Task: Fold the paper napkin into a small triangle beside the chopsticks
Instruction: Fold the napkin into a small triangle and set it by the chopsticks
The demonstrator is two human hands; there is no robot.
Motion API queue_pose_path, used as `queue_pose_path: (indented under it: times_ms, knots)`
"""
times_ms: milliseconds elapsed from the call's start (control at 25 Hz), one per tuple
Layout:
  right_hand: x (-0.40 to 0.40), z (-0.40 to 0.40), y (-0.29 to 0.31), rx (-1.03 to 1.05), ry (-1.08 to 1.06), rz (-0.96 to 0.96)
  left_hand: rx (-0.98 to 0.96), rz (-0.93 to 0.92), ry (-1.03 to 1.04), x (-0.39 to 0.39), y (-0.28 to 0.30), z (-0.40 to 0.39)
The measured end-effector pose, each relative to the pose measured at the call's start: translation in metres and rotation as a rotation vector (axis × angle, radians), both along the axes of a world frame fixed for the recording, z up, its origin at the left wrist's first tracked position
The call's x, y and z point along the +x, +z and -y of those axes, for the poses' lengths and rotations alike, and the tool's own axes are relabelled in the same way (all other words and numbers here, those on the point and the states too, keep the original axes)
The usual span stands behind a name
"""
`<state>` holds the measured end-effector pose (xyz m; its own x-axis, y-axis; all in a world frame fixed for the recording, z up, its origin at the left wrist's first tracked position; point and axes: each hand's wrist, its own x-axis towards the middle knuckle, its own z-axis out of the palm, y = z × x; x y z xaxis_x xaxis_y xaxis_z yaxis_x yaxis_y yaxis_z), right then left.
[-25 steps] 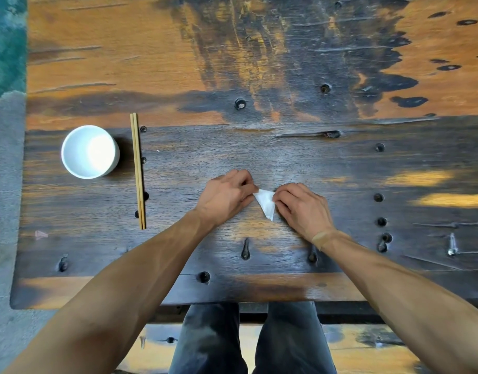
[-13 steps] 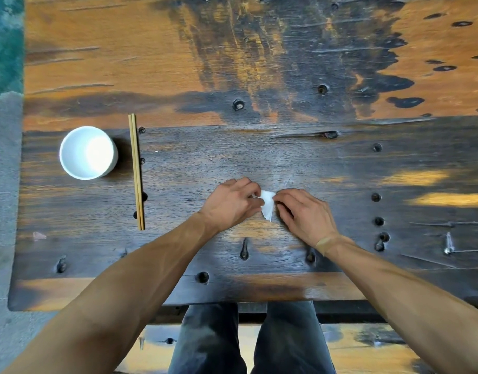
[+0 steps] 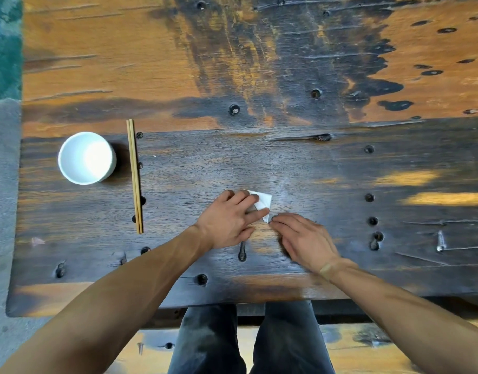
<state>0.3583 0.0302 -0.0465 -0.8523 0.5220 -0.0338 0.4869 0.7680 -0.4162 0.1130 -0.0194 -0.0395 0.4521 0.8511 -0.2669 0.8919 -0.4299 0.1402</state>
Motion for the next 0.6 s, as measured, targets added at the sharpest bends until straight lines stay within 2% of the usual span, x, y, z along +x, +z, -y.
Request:
queue_pose_path:
  times_ms: [160,400,600]
  knots:
    - [-0.017,-0.008,0.006,-0.047,-0.183,0.071,-0.073,-0.073,0.017,0.005,-0.004,0.016]
    - [-0.025,-0.005,0.002,-0.009,-0.013,0.442,-0.147,-0.076,0.098,0.015,-0.004,0.037]
    - [-0.022,-0.008,0.0,0.014,0.047,0.559,-0.126,-0.014,0.168,0.014,0.003,0.029]
